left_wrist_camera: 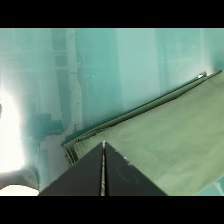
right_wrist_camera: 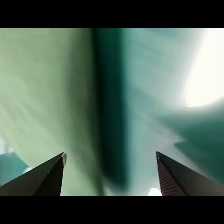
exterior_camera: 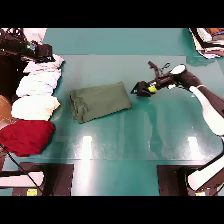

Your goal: Fold the shirts.

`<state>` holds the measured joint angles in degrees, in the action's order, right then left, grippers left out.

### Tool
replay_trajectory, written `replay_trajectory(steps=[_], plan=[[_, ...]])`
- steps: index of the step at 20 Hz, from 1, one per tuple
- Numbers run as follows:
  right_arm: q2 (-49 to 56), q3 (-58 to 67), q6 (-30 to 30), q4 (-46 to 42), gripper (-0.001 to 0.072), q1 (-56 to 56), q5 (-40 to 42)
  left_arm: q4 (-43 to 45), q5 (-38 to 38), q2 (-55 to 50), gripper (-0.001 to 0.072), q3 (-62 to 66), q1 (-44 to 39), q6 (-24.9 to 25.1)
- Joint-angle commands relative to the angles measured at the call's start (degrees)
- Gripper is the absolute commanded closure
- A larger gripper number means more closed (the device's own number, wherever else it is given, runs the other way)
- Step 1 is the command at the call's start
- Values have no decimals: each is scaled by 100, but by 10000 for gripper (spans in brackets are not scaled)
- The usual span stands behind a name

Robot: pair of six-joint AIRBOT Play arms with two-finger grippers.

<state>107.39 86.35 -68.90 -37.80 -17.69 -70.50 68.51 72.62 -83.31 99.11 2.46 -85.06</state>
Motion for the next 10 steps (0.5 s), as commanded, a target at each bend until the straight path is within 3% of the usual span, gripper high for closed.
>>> replay_trajectory(steps=[1,3,5,6,8,10], plan=[[719,741,-9,549,86,-496,-208,-7,-7,-2,686,4,2,0],[1067,1163,-31,529,95,-831,-269,-9,22,-2,686,4,2,0],[1314,1539,-31,522,211,-1093,-378,-11,50,-2,686,4,2,0],[1375,1674,-26,516,306,-1180,-380,-20,52,-2,686,4,2,0],[1392,1873,-22,463,631,-1255,-319,-61,94,-2,686,4,2,0],[1346,2046,-181,461,697,-1193,-358,-195,87,-2,687,4,0,2]])
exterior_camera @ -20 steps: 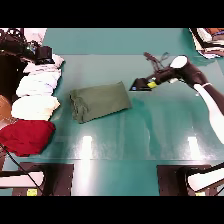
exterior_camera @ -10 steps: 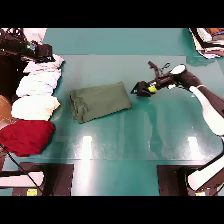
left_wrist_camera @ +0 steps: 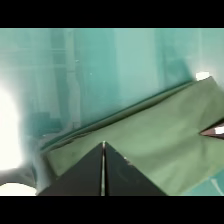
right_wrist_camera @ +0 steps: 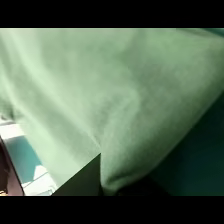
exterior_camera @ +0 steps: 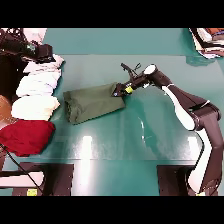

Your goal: Fold the shirts.

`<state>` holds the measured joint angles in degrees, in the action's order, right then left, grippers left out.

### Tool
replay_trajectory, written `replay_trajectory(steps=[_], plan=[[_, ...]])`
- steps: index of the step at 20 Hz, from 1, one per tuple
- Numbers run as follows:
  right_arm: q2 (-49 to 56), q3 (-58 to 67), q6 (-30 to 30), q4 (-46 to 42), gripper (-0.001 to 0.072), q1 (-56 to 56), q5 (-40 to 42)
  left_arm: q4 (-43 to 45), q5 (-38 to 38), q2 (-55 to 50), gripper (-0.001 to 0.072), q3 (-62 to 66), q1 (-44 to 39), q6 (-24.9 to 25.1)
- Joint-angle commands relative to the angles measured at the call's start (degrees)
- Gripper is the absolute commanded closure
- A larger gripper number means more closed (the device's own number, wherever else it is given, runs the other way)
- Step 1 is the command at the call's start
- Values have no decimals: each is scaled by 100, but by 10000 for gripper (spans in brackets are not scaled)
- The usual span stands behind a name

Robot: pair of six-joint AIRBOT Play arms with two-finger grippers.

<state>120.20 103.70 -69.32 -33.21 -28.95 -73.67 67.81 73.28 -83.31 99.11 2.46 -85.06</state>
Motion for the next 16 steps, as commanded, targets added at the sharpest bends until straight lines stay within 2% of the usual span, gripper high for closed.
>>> replay_trajectory(steps=[1,4,7,11,16], plan=[[-35,302,-223,0,697,24,-22,-186,22,0,687,4,-28,0],[-605,190,-505,-671,697,483,31,-181,7,0,687,4,-378,7],[-1541,-518,-551,-1143,698,1287,219,-181,-149,0,687,4,-916,68],[-3049,-1963,-564,-1508,698,2949,684,-181,-260,0,686,4,-1493,107],[-4540,-3475,-595,-1773,697,5495,1169,-184,-396,-2,686,4,-1836,101]])
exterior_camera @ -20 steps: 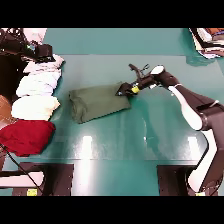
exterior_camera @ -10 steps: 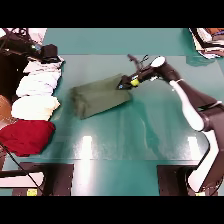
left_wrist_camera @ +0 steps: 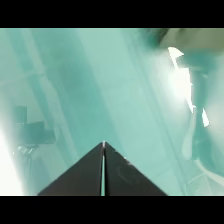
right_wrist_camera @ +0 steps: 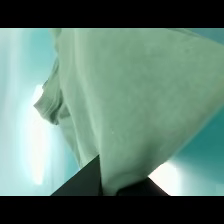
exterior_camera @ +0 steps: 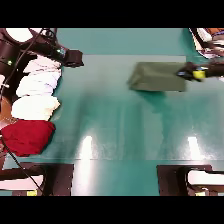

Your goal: Fold the shirts.

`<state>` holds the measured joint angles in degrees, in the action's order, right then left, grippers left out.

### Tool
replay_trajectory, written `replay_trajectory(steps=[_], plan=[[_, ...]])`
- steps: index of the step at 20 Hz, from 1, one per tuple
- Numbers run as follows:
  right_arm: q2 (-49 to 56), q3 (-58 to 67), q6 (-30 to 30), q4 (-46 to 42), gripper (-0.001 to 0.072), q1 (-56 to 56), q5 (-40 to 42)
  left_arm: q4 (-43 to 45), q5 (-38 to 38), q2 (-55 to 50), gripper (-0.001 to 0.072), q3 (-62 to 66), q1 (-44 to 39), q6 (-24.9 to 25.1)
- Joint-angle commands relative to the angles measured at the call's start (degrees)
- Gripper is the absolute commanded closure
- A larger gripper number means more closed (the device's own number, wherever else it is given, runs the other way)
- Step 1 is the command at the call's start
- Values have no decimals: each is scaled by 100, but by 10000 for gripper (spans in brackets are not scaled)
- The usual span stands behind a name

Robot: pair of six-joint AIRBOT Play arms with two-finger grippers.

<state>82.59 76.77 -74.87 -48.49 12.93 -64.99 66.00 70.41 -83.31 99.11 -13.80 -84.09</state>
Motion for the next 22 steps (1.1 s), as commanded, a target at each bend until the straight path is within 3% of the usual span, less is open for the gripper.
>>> replay_trajectory(steps=[1,6,12,13,15,16,19,22], plan=[[-999,-1058,-105,-315,697,1823,393,0,-164,-2,687,4,-254,4],[-1755,-2293,-186,-424,697,3759,861,-44,-393,-2,687,4,-299,-13],[-2356,-3377,-330,-743,697,4631,1084,-42,-389,-2,686,4,-299,-4],[-2391,-3355,-330,-1196,664,4649,927,-42,-389,-2,686,4,-299,7],[-2369,-3154,-330,-2044,278,4647,605,-37,-400,-2,686,4,-299,11],[-2345,-2988,-332,-2347,148,4649,409,-37,-402,-2,686,4,-299,11],[-2323,-2212,-435,-2599,131,4645,-129,-39,-382,-2,686,4,-299,9],[-2385,-1449,-577,-2020,136,4275,-254,-42,-396,-2,686,4,-299,11]])
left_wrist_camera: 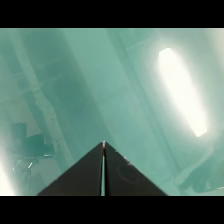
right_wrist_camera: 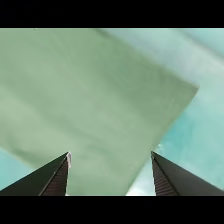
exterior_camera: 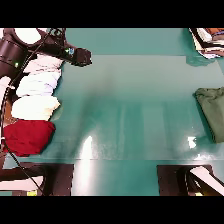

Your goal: Fold the shirts.

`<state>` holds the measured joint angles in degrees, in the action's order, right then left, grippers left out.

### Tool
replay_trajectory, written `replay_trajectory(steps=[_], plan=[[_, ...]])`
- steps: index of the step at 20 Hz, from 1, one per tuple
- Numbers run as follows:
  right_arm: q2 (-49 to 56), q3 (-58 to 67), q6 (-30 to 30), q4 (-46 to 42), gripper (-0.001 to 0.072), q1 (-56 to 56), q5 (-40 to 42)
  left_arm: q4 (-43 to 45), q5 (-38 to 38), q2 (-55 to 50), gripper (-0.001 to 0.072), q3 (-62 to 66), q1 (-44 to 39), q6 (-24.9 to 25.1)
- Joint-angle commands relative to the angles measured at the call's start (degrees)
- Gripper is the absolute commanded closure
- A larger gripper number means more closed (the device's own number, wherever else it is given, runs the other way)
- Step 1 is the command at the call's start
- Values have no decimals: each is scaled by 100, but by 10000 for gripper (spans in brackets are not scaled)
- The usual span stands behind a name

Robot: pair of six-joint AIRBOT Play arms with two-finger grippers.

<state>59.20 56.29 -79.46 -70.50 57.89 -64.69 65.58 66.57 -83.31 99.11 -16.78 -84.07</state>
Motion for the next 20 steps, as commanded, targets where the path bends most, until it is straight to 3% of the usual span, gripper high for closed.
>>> replay_trajectory(steps=[1,3,7,8,11,12,20], plan=[[-98,769,-118,518,140,-494,-304,0,-59,-2,686,4,-2,7],[-232,953,-109,1021,140,-1235,-293,-2,-15,-2,686,4,-2,4],[-435,1108,-109,1045,152,-3189,-157,-9,24,0,686,4,-2,4],[-474,1108,-107,1045,237,-3622,-52,-9,-50,0,686,4,-2,4],[-518,1108,-98,1032,648,-4758,175,-11,-188,-2,685,4,-2,4],[-516,1104,-57,1029,698,-5014,234,-11,-188,0,686,4,-2,4],[-511,1097,2,745,698,-5753,221,-9,-378,-2,686,4,-2,4]])
